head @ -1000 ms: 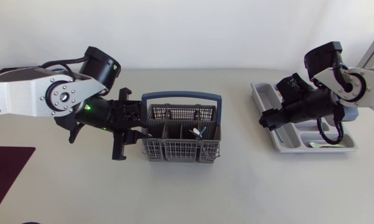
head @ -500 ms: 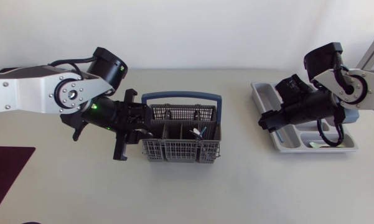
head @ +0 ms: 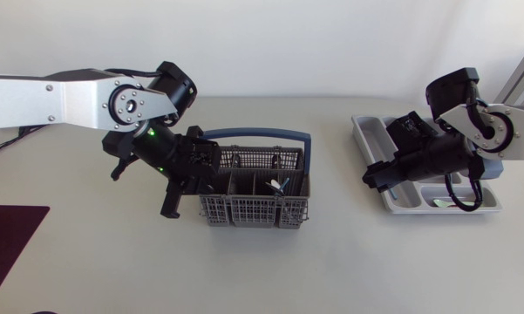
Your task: Sort the cutlery from the basket into the organizer compartments.
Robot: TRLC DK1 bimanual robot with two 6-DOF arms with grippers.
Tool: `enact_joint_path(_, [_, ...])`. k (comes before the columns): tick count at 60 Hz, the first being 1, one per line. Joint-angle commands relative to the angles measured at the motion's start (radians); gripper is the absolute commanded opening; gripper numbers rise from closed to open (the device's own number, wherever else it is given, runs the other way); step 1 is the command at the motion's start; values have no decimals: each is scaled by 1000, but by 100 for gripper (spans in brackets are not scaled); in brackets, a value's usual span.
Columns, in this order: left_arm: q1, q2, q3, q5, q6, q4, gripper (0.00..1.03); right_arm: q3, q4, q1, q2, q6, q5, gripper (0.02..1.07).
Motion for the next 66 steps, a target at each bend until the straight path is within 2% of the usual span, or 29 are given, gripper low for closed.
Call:
enact_joint_path(1, [-7, 37, 36, 2, 38, -13, 4, -27, 4, -8, -9, -24, -3, 72])
enact_joint_path(9, [5, 53, 112, 29, 38, -111, 4, -36, 7, -15, -12, -31, -4, 72])
enact_joint_path(27, [22, 53, 193, 75, 29, -232, 4, -44, 6, -17, -23, -32, -6, 72])
enact_joint_path(53, [27, 66, 244, 102, -20, -287, 4, -49, 1, -9, -43, -32, -6, 72])
enact_joint_path(66, [28, 40, 337, 157, -40, -449, 4, -44, -28, 21, -101, -55, -19, 72])
